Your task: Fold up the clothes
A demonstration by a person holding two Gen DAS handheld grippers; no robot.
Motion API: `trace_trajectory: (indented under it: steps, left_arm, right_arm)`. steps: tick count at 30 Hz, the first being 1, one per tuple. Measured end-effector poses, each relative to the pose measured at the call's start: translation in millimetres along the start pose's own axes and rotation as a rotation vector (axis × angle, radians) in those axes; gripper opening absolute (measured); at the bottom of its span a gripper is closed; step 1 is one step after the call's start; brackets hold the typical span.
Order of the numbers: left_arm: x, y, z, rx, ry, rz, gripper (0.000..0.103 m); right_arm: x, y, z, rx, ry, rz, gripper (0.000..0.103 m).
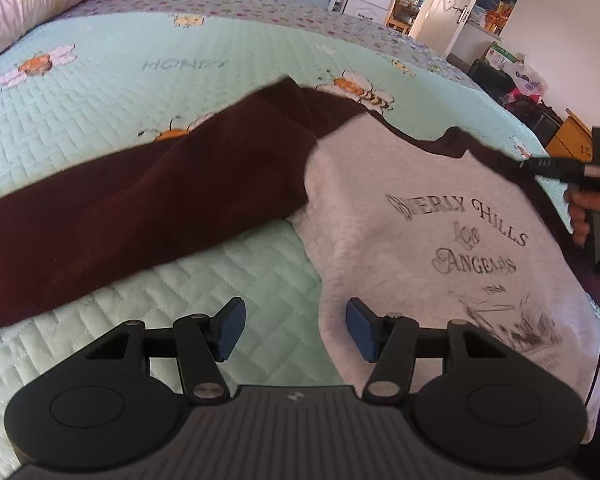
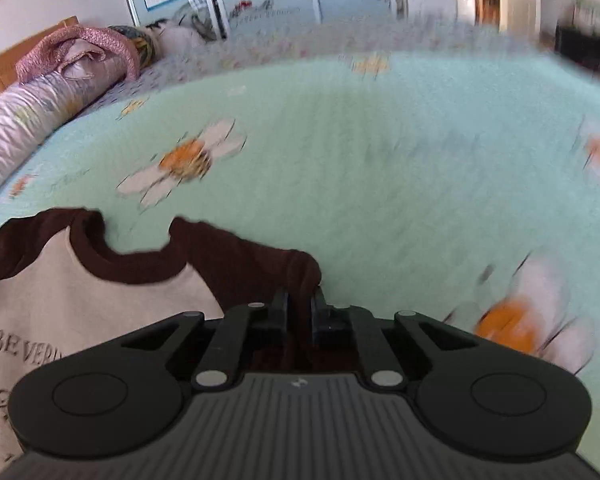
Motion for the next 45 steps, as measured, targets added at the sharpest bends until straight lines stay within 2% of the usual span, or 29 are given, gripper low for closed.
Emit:
trace_trajectory:
  steps: [3, 4, 5, 6, 8, 10, 12, 14, 17, 19, 21, 23, 26, 27, 28, 29, 30, 31, 33, 36, 40, 45]
  left_arm:
    - [-1, -2, -6, 0.004, -0.019, -0.006, 0.059]
    - [0, -4, -8, 0.009, -0.022, -0.008, 0.059]
    - [0, -5, -10, 0.013, -0.026, -0.01, 0.059]
    - [1, -6, -11, 0.018, -0.029, -0.011, 0.059]
    - [1, -9, -16, 0.026, -0.036, -0.011, 0.059]
    - [2, -10, -21, 0.035, -0.04, -0.015, 0.059]
    - [4, -11, -26, 0.052, -0.032, -0.029, 0.062]
    - [8, -10, -31, 0.083, -0.01, -0.059, 0.065]
    - [20, -8, -38, 0.133, 0.018, -0.133, 0.067]
    - [31, -9, -39, 0.153, 0.041, -0.174, 0.07]
    - [42, -13, -39, 0.162, 0.067, -0.202, 0.07]
    - [51, -18, -39, 0.167, 0.09, -0.219, 0.07]
    - [59, -30, -45, 0.179, 0.094, -0.202, 0.07]
    - [61, -33, -46, 0.18, 0.099, -0.194, 0.07]
    - [63, -37, -47, 0.178, 0.106, -0.183, 0.07]
    - [64, -40, -47, 0.173, 0.113, -0.171, 0.07]
    - [66, -43, -47, 0.168, 0.119, -0.16, 0.069]
    - [68, -46, -47, 0.163, 0.123, -0.147, 0.068]
    - [72, -53, -48, 0.151, 0.128, -0.119, 0.068]
    - [75, -62, -50, 0.135, 0.125, -0.081, 0.068]
    - [75, -64, -52, 0.122, 0.121, -0.064, 0.068]
    - [77, -66, -56, 0.112, 0.118, -0.058, 0.068]
  right_arm:
    - [-23, -23, -23, 0.14, -0.135, 0.063, 0.011]
    - [-26, -27, -35, 0.188, -0.18, 0.088, 0.018]
    - [-26, -30, -44, 0.18, -0.192, 0.129, 0.024]
    - [-20, -24, -55, 0.142, -0.185, 0.149, 0.045]
    - [-7, -11, -78, 0.058, -0.168, 0.181, 0.059]
    - [18, 10, -108, 0.041, -0.177, 0.155, 0.071]
    - [53, 25, -138, 0.003, -0.144, 0.199, 0.074]
    - [90, 29, -160, -0.031, -0.089, 0.31, 0.074]
    - [145, 33, -193, 0.005, -0.036, 0.457, 0.074]
    - [177, 32, -213, 0.063, -0.019, 0.554, 0.078]
    - [200, 32, -221, 0.059, 0.035, 0.647, 0.08]
    - [210, 41, -224, 0.046, 0.062, 0.647, 0.08]
    - [200, 60, -222, 0.055, 0.124, 0.604, 0.079]
    - [195, 65, -219, 0.039, 0.148, 0.596, 0.074]
    - [190, 71, -216, 0.023, 0.171, 0.588, 0.064]
    - [187, 78, -215, 0.047, 0.185, 0.544, 0.057]
    - [183, 86, -214, 0.077, 0.197, 0.495, 0.042]
    - [180, 94, -214, 0.106, 0.209, 0.446, 0.035]
    - [179, 99, -215, 0.132, 0.213, 0.422, 0.028]
    - [175, 105, -221, 0.171, 0.208, 0.368, 0.024]
    - [169, 116, -228, 0.23, 0.184, 0.234, 0.015]
    - [161, 122, -230, 0.25, 0.155, 0.188, 0.015]
Point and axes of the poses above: each gripper's, at about its wrist camera, not at the fingertips, and z roughly the way its jaws point, y to its left, x to its underside, the point moved 2 cm from there along z, roughly the way its jaws point, and after that the axes turned 6 degrees about -y, right-handed, at the moved point
